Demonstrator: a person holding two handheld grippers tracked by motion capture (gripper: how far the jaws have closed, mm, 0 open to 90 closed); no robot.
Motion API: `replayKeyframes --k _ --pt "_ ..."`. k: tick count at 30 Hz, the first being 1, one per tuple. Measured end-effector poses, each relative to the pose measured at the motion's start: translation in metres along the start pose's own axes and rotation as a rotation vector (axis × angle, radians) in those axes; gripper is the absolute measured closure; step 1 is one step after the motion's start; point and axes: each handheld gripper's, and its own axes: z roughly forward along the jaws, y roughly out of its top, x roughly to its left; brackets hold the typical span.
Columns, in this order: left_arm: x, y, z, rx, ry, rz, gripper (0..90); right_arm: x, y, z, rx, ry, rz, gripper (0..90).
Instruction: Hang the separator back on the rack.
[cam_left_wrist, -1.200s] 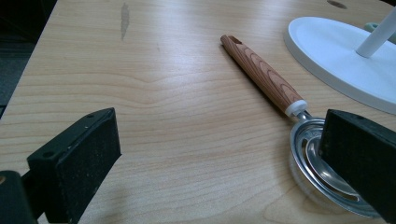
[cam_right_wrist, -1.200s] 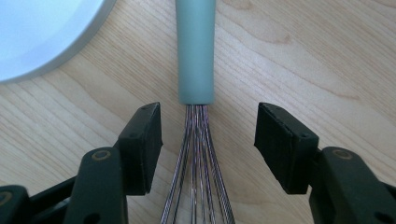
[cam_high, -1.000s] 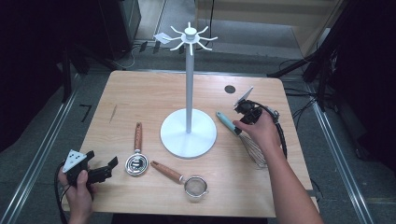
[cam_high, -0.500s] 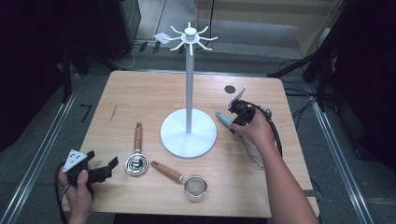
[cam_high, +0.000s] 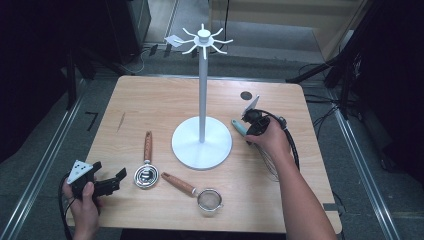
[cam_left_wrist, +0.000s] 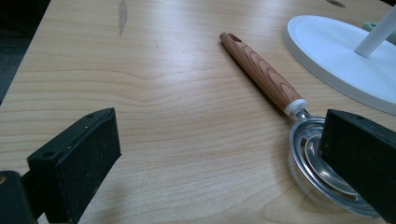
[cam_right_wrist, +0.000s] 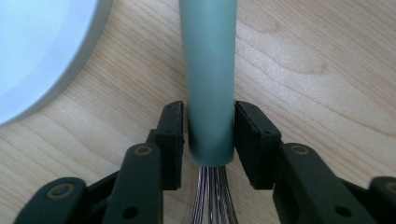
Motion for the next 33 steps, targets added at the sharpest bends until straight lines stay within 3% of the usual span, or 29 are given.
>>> replayKeyframes --k 8,16,20,26,33 --pt "0.0 0.0 0.0 0.003 -0.002 0.003 0.0 0.004 0.004 0.004 0.042 -0.023 0.01 70.0" --pt "-0.001 0.0 0.0 0.001 0.0 0.007 0.0 0.004 0.003 0.004 0.044 -0.02 0.016 70.7" --pt "0.0 0.0 0.0 0.002 -0.001 0.001 0.0 0.005 -0.003 0.004 -0.012 -0.035 0.032 70.8" --pt "0.0 0.0 0.001 0.004 -0.003 -0.001 0.0 0.002 -0.011 0.001 -0.041 -0.026 0.045 70.8" --pt "0.0 0.0 0.001 0.004 -0.001 0.001 0.0 -0.003 -0.024 -0.021 -0.167 0.002 0.087 70.9"
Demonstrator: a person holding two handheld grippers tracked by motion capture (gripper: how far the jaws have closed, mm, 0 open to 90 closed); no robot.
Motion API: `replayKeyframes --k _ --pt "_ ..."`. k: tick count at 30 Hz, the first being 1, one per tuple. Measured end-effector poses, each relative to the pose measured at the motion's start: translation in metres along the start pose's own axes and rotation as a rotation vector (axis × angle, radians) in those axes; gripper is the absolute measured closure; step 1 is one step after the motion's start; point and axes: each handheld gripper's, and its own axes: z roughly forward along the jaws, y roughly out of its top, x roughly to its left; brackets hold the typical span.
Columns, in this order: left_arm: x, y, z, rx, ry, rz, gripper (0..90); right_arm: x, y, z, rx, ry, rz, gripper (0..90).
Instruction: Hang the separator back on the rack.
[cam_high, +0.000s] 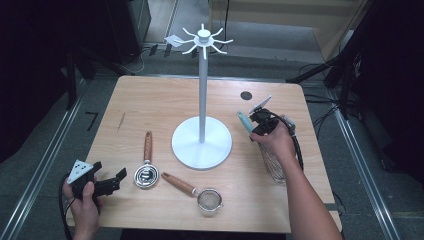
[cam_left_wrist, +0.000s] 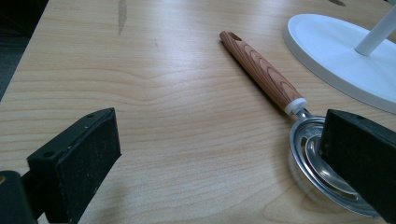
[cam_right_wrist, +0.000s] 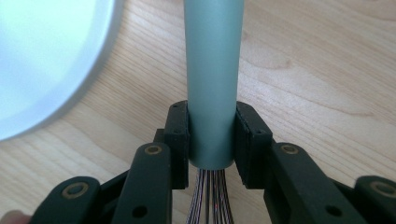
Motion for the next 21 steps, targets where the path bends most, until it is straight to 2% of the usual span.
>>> replayKeyframes --k 3,4,5,6,8,12,13,15,17,18,21 --pt "0.0 0.0 0.0 0.002 0.001 0.004 0.0 -0.001 -0.008 -0.012 -0.066 0.02 0.017 70.9" --pt "0.0 0.0 0.0 0.002 0.001 0.004 0.0 -0.001 -0.008 -0.012 -0.066 0.02 0.017 70.9" --pt "0.0 0.0 0.0 0.002 0.001 0.004 0.0 0.0 -0.013 -0.018 -0.106 0.033 0.027 70.9" --pt "0.0 0.0 0.0 0.002 0.001 0.004 0.0 0.0 -0.013 -0.018 -0.106 0.033 0.027 70.9" --pt "0.0 0.0 0.0 0.002 0.0 0.003 0.0 0.0 -0.018 -0.023 -0.146 0.052 0.033 70.9" --pt "0.0 0.0 0.0 0.001 -0.001 0.001 0.0 0.002 -0.027 -0.034 -0.222 0.062 0.039 70.9" --pt "0.0 0.0 0.0 0.0 -0.002 0.0 0.0 0.002 -0.032 -0.04 -0.264 0.075 0.037 71.0" --pt "0.0 0.0 0.0 0.0 -0.001 -0.001 0.0 0.002 -0.034 -0.042 -0.28 0.075 0.034 70.9" --pt "0.0 0.0 0.0 -0.001 -0.002 0.0 0.0 0.003 -0.042 -0.05 -0.349 0.09 0.038 70.9" --pt "0.0 0.0 0.0 -0.001 -0.002 0.0 0.0 0.003 -0.042 -0.05 -0.349 0.09 0.038 70.9" --pt "0.0 0.0 0.0 0.0 -0.001 0.002 0.0 0.005 -0.05 -0.056 -0.409 0.111 0.046 71.0"
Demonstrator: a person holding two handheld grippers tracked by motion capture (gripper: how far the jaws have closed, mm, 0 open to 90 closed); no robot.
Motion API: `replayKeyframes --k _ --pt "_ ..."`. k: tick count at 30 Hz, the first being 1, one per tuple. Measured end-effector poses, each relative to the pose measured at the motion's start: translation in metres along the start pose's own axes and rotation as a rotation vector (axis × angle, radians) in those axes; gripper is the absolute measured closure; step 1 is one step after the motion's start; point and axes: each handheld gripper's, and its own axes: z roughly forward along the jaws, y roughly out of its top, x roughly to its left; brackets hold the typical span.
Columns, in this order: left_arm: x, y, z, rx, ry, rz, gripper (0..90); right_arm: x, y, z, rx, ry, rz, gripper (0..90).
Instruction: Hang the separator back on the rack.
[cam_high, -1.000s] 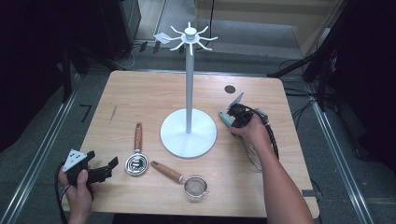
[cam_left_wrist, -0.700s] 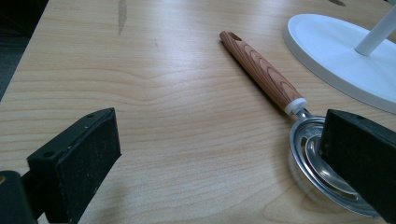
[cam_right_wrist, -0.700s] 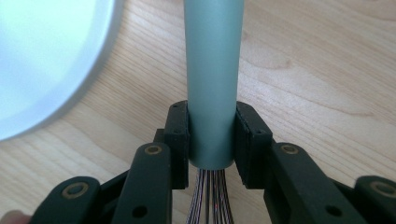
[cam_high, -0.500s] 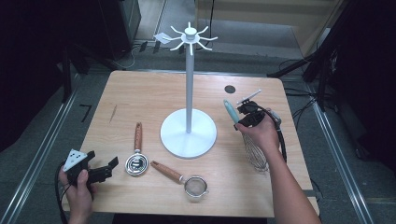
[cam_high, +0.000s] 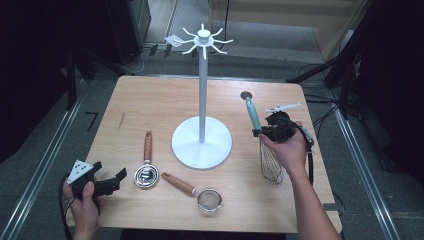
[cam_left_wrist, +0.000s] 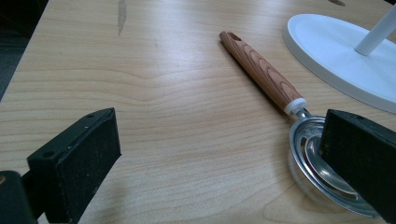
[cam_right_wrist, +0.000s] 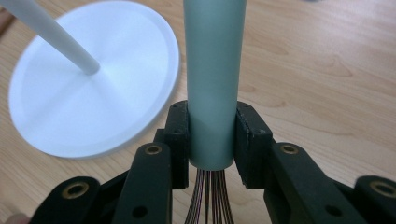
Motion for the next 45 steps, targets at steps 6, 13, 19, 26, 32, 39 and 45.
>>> replayKeyframes --k 6,13,19,26,32,39,45 --pt "0.0 0.0 0.0 0.0 0.002 0.002 0.0 0.005 -0.008 -0.014 -0.131 0.036 0.012 71.0" --pt "-0.001 0.0 0.0 -0.004 0.003 0.004 0.0 0.017 -0.014 -0.03 -0.28 0.073 -0.009 70.9" --pt "0.0 0.0 0.0 -0.005 0.004 0.001 0.0 0.029 -0.014 -0.041 -0.364 0.119 -0.027 70.9" --pt "-0.001 0.0 0.0 -0.008 0.003 -0.001 0.0 0.046 -0.011 -0.05 -0.464 0.148 -0.071 70.9" --pt "0.0 0.0 0.0 -0.005 0.003 0.006 0.0 0.051 -0.008 -0.055 -0.513 0.182 -0.093 71.0" --pt "-0.001 0.0 0.0 -0.008 0.003 -0.001 0.0 0.056 -0.002 -0.059 -0.581 0.188 -0.141 70.9" --pt "0.0 0.0 0.0 -0.008 0.003 -0.001 0.0 0.06 0.003 -0.061 -0.627 0.22 -0.165 70.9"
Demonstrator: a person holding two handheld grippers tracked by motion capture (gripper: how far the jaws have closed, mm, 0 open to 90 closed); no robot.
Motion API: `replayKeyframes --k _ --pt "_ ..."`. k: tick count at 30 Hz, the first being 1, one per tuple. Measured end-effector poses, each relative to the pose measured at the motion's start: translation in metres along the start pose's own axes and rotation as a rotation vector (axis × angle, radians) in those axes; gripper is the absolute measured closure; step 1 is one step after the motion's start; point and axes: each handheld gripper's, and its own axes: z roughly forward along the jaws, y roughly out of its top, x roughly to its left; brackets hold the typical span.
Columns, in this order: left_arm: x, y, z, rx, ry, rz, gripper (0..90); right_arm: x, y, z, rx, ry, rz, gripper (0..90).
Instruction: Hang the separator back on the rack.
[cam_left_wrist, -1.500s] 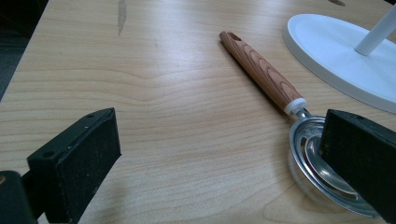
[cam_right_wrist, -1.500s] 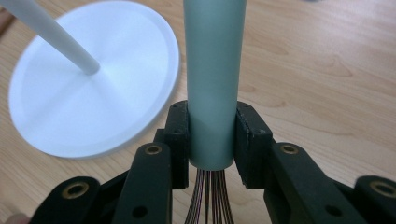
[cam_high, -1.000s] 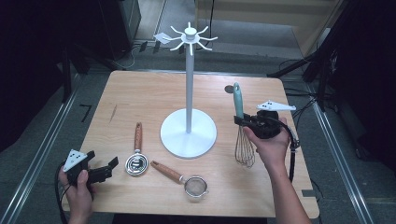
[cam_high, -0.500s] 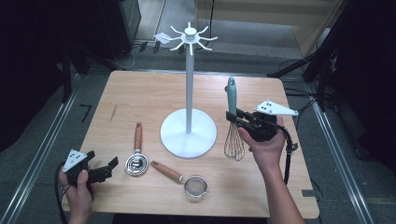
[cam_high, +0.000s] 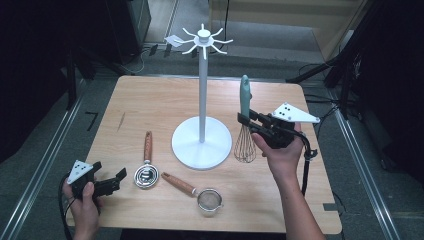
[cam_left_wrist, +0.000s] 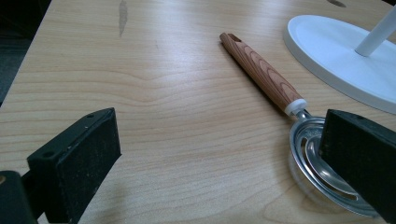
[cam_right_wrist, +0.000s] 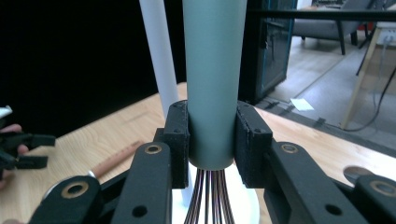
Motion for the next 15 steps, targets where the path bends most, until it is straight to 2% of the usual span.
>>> replayKeyframes --k 4,8,15 --pt "0.0 0.0 0.0 0.0 -0.001 0.0 0.0 0.003 0.006 0.001 -0.027 0.006 -0.019 70.9" --pt "0.0 0.0 0.0 -0.001 -0.001 -0.001 0.0 0.006 0.012 0.001 -0.052 0.024 -0.011 70.9" --pt "0.0 0.0 0.0 0.001 0.0 -0.001 0.0 0.012 0.023 0.002 -0.078 0.038 -0.031 70.9"
